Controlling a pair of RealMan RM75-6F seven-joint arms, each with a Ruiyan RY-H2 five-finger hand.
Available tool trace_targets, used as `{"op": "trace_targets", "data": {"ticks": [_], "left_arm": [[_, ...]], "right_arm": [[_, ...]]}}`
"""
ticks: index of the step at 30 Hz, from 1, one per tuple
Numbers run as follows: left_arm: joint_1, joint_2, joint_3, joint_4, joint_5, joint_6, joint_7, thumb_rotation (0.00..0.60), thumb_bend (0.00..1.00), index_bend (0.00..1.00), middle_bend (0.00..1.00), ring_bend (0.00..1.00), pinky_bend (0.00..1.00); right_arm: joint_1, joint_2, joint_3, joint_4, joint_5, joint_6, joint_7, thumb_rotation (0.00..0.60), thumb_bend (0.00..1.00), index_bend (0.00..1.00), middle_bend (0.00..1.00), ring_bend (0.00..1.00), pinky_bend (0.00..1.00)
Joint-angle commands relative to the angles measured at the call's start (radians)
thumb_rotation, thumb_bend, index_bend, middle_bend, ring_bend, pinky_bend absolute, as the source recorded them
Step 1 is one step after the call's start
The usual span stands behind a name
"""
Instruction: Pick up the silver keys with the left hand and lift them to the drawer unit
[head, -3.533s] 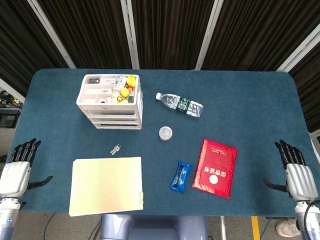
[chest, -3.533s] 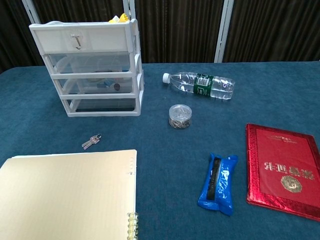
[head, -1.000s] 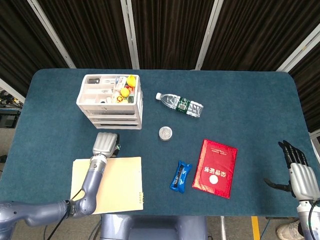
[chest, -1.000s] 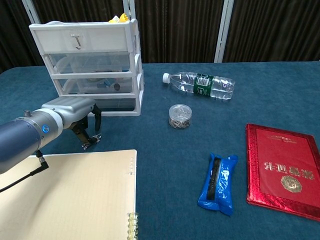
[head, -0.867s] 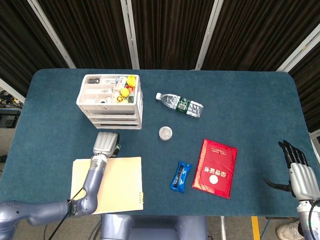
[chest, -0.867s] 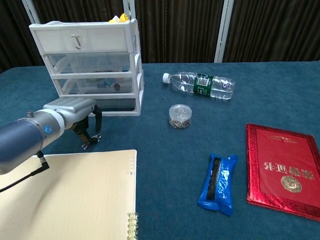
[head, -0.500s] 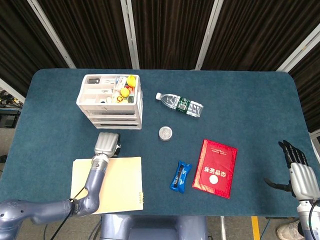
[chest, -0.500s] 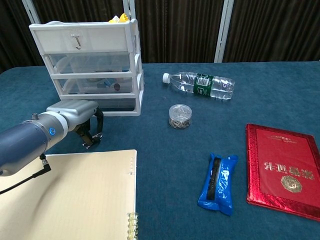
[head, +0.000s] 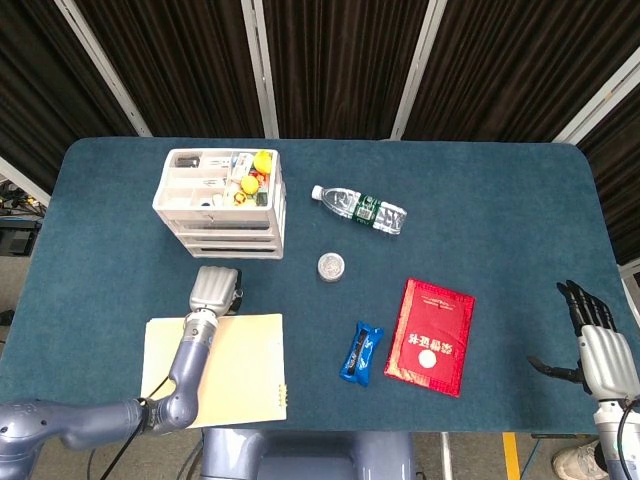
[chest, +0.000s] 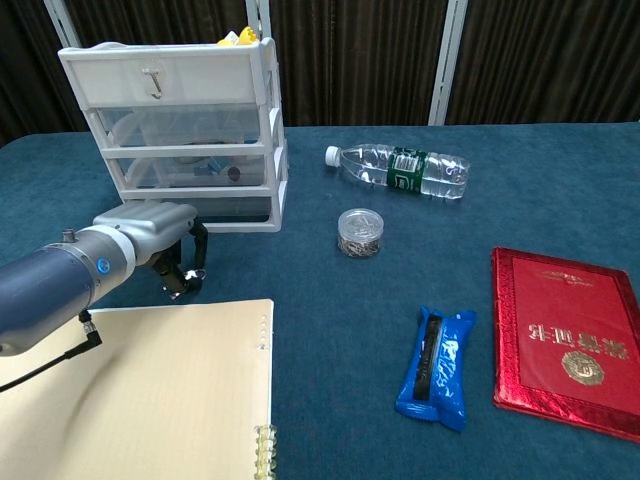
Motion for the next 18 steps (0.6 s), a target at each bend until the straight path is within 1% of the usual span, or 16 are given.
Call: {"op": "trace_targets", "data": {"ticks": [1, 13, 18], "left_arm": [[0.003, 0.003, 0.004, -0.006, 0.004, 0.002, -0.004, 0.600, 0.36, 0.52, 1.00, 0.99, 0.86], [0.026, 0.054, 0.014, -0.077, 0.072, 0.042, -0.053, 0.600, 0.36, 0.53, 1.00, 0.99, 0.86], [0.037, 0.088, 0.003, -0.122, 0.106, 0.068, -0.082, 0.600, 0.36, 0.53, 1.00, 0.99, 0.86]], "right_arm": [[0.000, 0.000, 0.000, 0.000, 0.000, 0.001, 0.000, 0.600, 0.00, 0.00, 0.00, 0.00, 0.00], [0.000, 0.000, 0.002, 0.001, -0.002, 0.004, 0.002, 0.600, 0.00, 0.00, 0.00, 0.00, 0.00], [0.000, 0.000, 0.002, 0.000, -0.003, 0.005, 0.000, 0.600, 0.00, 0.00, 0.00, 0.00, 0.00]]}}
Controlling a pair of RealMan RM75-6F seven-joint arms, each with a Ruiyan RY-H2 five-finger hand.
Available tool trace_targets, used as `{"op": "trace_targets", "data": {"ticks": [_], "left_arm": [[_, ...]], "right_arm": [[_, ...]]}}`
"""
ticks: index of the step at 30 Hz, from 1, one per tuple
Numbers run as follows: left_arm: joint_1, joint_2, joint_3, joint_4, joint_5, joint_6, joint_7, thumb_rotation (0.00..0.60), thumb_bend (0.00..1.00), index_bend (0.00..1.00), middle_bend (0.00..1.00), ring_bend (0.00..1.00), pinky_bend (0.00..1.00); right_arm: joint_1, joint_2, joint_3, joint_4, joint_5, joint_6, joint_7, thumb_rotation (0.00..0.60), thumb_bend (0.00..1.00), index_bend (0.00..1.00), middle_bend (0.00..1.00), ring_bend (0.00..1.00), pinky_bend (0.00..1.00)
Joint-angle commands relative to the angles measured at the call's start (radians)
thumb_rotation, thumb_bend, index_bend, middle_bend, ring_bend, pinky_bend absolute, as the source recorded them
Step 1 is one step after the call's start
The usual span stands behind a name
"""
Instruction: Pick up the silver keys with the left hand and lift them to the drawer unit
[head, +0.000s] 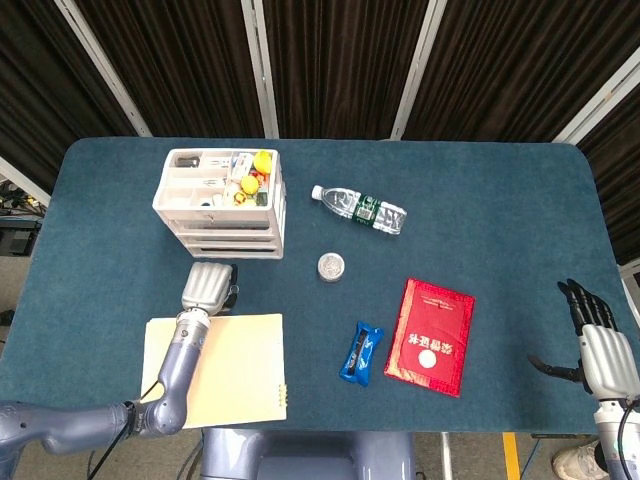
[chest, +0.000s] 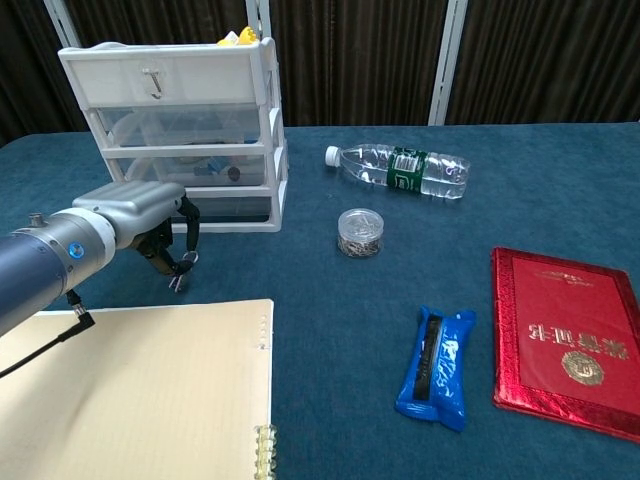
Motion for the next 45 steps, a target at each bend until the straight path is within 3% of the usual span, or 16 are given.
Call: {"op": "trace_targets", "data": {"ticks": [1, 10, 18, 31, 45], "left_arm": [[0.010, 0.024, -0.009, -0.033, 0.030, 0.025, -0.024, 0.600, 0.36, 0.53, 1.00, 0.99, 0.86], [0.034, 0.123, -0.021, -0.130, 0.175, 0.087, -0.102, 0.600, 0.36, 0.53, 1.00, 0.99, 0.86], [0.036, 0.216, 0.038, -0.127, 0.437, 0.122, -0.162, 0.600, 0.36, 0.54, 1.00, 0.99, 0.86], [0.001, 0.314, 0.095, 0.126, 0.797, 0.176, -0.325, 0.600, 0.36, 0.54, 1.00, 0.99, 0.86], [-0.021, 0.329, 0.114, 0.282, 0.905, 0.182, -0.407, 0.600, 0.36, 0.55, 1.00, 0.99, 0.86]], "right_arm": [[0.000, 0.000, 0.000, 0.000, 0.001, 0.000, 0.000, 0.600, 0.00, 0.00, 0.00, 0.00, 0.00], [0.000, -0.002, -0.001, 0.000, -0.002, 0.001, -0.006, 0.600, 0.00, 0.00, 0.00, 0.00, 0.00], [0.000, -0.003, -0.002, -0.002, 0.000, 0.001, -0.013, 0.600, 0.00, 0.00, 0.00, 0.00, 0.00], [0.001, -0.006, -0.001, 0.000, 0.003, -0.001, -0.018, 0.600, 0.00, 0.00, 0.00, 0.00, 0.00], [0.000, -0.007, -0.001, -0.002, 0.006, 0.000, -0.024, 0.600, 0.00, 0.00, 0.00, 0.00, 0.00]]}}
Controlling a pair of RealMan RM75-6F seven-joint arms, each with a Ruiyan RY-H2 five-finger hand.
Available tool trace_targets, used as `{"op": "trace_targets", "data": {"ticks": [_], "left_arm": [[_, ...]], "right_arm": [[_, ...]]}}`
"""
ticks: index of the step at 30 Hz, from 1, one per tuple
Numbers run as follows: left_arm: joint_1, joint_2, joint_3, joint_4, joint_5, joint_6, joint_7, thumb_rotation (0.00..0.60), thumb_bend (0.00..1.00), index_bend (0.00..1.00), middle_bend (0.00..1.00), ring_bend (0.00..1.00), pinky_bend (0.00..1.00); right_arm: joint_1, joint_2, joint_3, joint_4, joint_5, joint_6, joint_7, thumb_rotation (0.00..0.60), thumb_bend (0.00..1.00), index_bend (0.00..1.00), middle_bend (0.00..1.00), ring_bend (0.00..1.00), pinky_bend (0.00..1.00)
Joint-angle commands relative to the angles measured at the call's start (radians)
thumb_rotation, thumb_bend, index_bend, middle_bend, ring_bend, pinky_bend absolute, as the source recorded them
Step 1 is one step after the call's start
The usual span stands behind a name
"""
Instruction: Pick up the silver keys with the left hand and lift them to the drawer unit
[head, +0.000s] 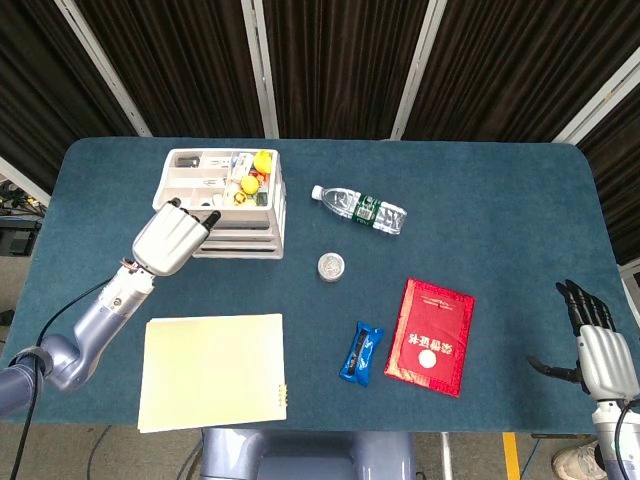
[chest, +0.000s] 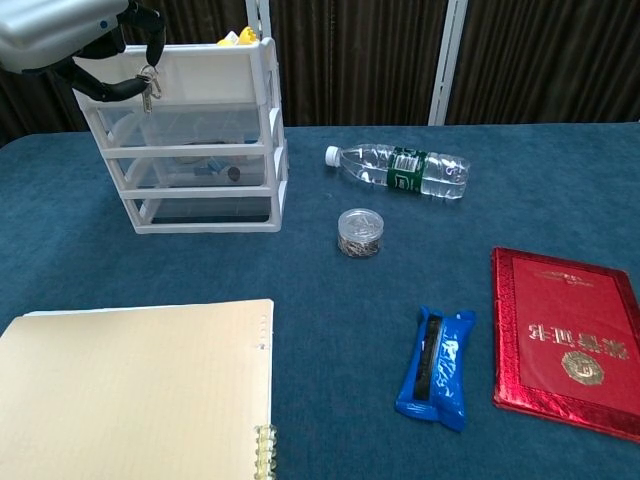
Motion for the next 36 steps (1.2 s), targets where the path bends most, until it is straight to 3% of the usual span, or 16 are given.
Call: {"op": "trace_targets", "data": {"ticks": [1, 36], "left_arm": [[0.001, -0.005, 0.005, 0.017, 0.009, 0.001, -0.010, 0.600, 0.36, 0.55, 1.00, 0.99, 0.86], [0.012, -0.080, 0.001, 0.117, 0.029, -0.009, -0.009, 0.600, 0.36, 0.55, 1.00, 0.99, 0.86]], "right_arm": [[0.000, 0.000, 0.000, 0.000, 0.001, -0.001, 0.000, 0.600, 0.00, 0.00, 0.00, 0.00, 0.00], [0.000, 0.000, 0.001, 0.000, -0.001, 0.002, -0.001, 0.600, 0.00, 0.00, 0.00, 0.00, 0.00]]}}
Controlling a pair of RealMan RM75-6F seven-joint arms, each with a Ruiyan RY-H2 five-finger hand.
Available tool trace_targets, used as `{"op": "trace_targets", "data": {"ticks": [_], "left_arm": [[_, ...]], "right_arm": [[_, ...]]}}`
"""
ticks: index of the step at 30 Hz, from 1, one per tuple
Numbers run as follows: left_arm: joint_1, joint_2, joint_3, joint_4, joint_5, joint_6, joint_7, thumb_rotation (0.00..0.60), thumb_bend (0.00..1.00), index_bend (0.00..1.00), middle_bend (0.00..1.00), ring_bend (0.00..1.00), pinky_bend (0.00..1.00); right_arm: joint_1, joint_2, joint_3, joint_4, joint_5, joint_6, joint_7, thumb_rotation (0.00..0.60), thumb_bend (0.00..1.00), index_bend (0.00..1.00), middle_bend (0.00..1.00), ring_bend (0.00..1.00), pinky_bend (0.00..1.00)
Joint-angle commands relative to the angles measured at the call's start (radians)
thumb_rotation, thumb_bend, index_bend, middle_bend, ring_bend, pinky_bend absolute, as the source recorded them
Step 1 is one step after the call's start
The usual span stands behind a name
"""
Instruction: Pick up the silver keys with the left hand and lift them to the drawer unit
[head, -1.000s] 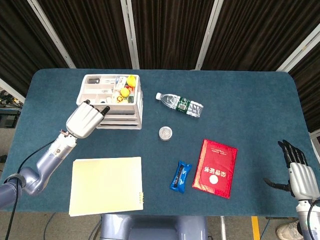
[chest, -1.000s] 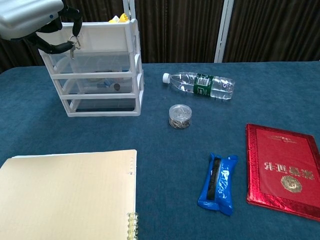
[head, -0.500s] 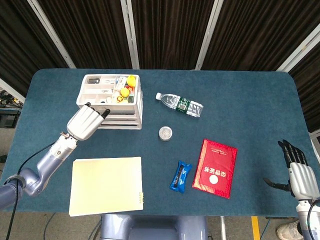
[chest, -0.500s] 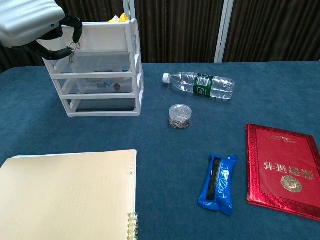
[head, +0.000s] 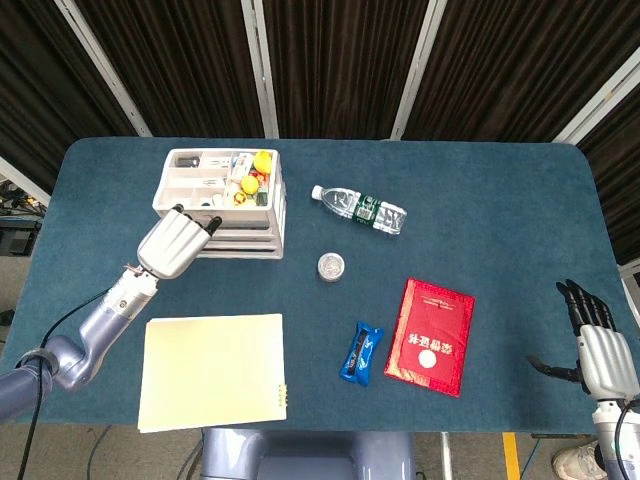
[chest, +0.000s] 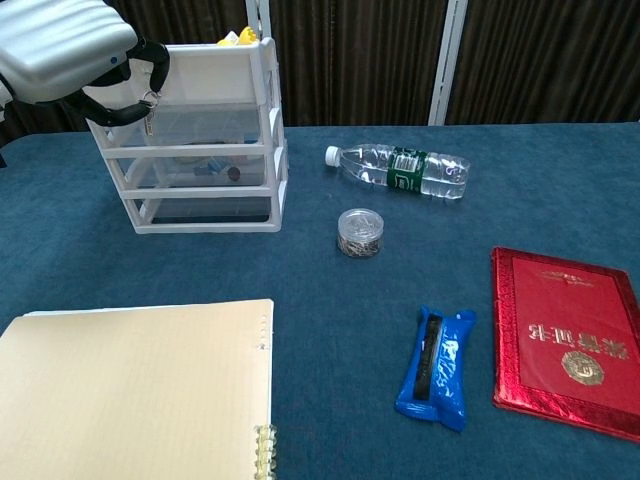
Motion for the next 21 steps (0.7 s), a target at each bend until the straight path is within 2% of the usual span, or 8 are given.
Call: {"op": "trace_targets", "data": {"ticks": [1, 16, 18, 21], "left_arm": [[-0.001, -0.005, -0.003, 0.005, 0.000, 0.001, 0.001, 0.600, 0.36, 0.55, 1.00, 0.99, 0.86], [-0.007, -0.030, -0.013, 0.039, -0.008, -0.006, 0.006, 0.600, 0.36, 0.55, 1.00, 0.99, 0.86], [-0.009, -0.036, -0.014, 0.044, -0.008, -0.007, 0.007, 0.600, 0.36, 0.53, 1.00, 0.99, 0.86], [-0.012, -0.040, -0.010, 0.052, -0.002, -0.008, 0.013, 0.600, 0.34, 0.45, 1.00, 0.98, 0.86]], "right_arm": [[0.000, 0.000, 0.000, 0.000, 0.001, 0.000, 0.000, 0.600, 0.00, 0.00, 0.00, 0.00, 0.00], [0.000, 0.001, 0.000, -0.002, 0.001, -0.001, 0.000, 0.600, 0.00, 0.00, 0.00, 0.00, 0.00], [0.000, 0.001, 0.000, -0.002, 0.002, -0.001, 0.000, 0.600, 0.00, 0.00, 0.00, 0.00, 0.00], [0.000, 0.001, 0.001, -0.001, 0.003, -0.002, 0.002, 0.600, 0.00, 0.00, 0.00, 0.00, 0.00]]}}
